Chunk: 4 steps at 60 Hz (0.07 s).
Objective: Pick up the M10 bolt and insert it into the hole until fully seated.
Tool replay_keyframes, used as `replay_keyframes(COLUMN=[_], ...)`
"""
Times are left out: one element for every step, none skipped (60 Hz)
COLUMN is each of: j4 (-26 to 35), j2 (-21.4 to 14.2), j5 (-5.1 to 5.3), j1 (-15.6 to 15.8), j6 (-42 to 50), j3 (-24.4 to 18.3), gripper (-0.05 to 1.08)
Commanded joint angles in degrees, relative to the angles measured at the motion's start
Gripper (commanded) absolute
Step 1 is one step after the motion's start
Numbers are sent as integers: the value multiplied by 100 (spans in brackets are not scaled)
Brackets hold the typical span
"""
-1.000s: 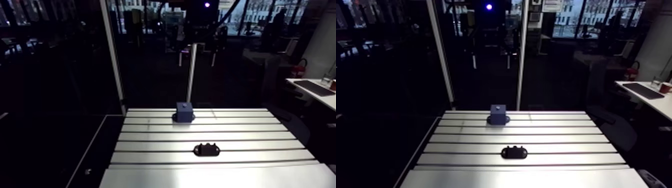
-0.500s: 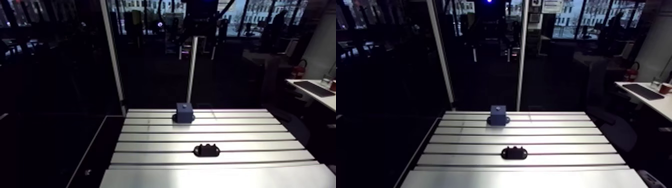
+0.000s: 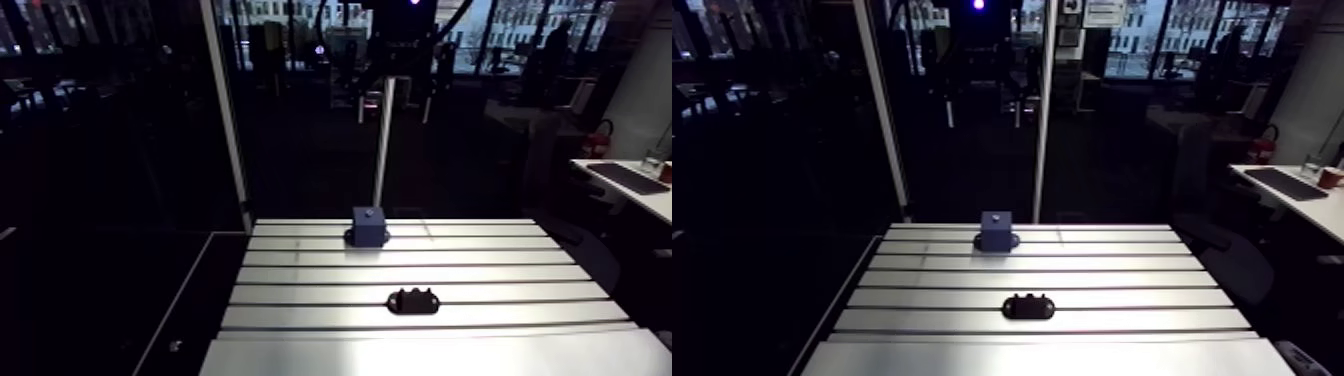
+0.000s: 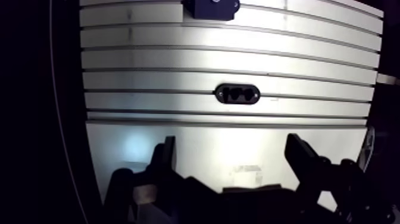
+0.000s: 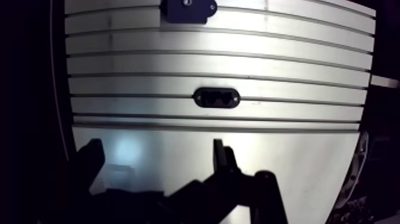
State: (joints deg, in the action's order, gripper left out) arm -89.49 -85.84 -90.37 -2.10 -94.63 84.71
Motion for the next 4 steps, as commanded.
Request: replay_keyframes(j4=[-2, -2, -2, -2], j2=[-7, -7, -7, -7], j5=[-11, -11, -11, -11], j1=[-1, -1, -1, -1], j6=[-7, -7, -7, -7], j3=[-3, -3, -3, -3], gripper=[0, 0, 0, 0])
